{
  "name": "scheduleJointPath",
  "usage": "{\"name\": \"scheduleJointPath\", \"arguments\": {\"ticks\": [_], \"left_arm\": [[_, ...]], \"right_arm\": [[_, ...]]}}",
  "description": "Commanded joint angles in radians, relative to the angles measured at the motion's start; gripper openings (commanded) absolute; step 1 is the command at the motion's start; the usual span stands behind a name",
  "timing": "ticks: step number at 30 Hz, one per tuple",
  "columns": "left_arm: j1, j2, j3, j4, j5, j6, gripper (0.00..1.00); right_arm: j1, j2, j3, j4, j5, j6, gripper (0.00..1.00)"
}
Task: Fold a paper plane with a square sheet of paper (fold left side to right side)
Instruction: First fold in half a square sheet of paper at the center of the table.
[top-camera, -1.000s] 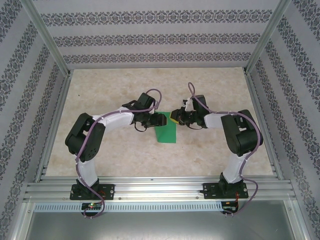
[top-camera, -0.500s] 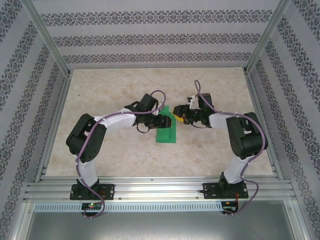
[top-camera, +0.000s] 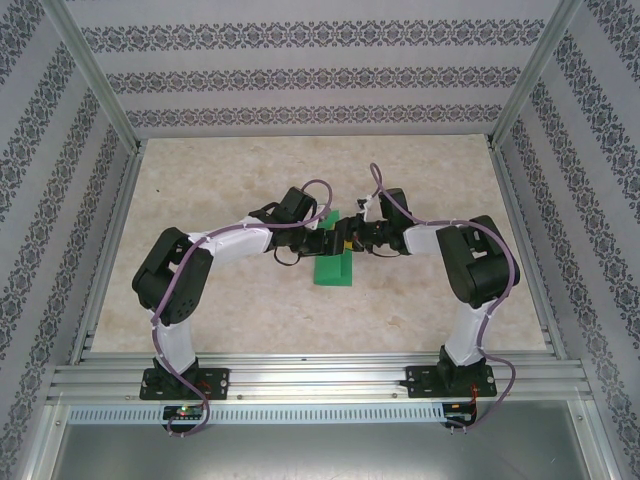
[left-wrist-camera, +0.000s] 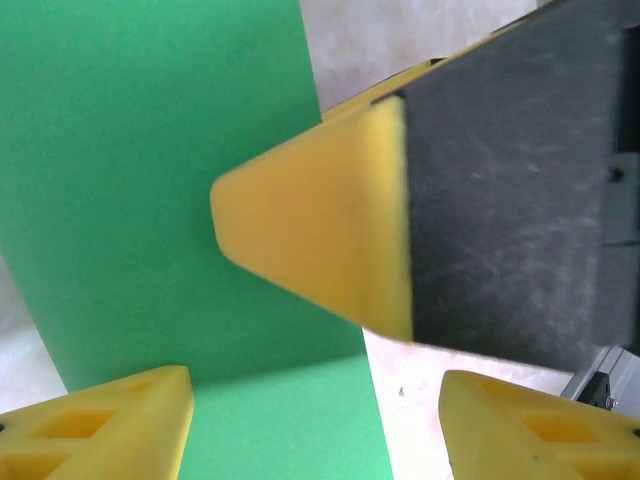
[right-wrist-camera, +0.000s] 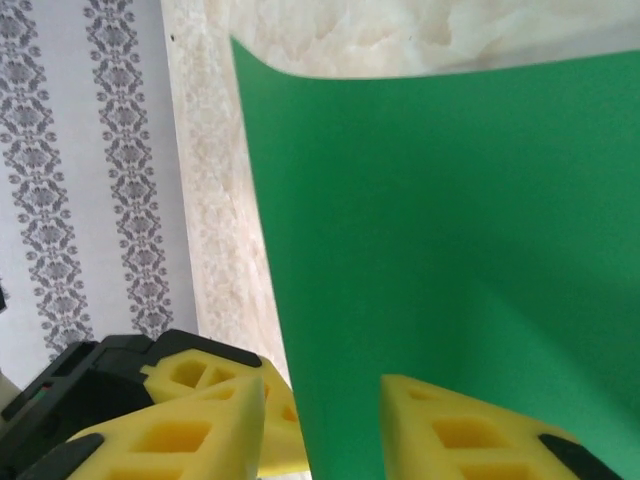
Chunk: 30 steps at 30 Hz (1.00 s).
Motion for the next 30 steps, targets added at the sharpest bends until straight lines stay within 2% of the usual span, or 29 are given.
{"name": "scheduleJointPath", "arguments": {"ticks": [1, 4, 8, 15, 30], "left_arm": [[-0.016, 0.003, 0.007, 0.033, 0.014, 0.027, 0.67], [-0.014, -0.022, 0.007, 0.005, -0.012, 0.041, 0.68], [0.002, -0.077, -0.003, -0.040, -0.054, 0.053, 0.70], [0.058, -0.111, -0.035, -0.118, -0.147, 0.001, 0.70], [0.057, 0.090, 0.058, -0.096, -0.121, -0.083, 0.62]], "right_arm": [[0.000, 0.004, 0.019, 0.020, -0.014, -0.007, 0.17], [-0.004, -0.005, 0.019, -0.016, -0.002, -0.032, 0.07], [-0.010, -0.014, 0.021, -0.054, 0.009, -0.058, 0.04], [-0.014, -0.028, 0.017, -0.071, 0.014, -0.069, 0.04], [-0.021, -0.044, 0.007, -0.084, 0.026, -0.077, 0.10]]}}
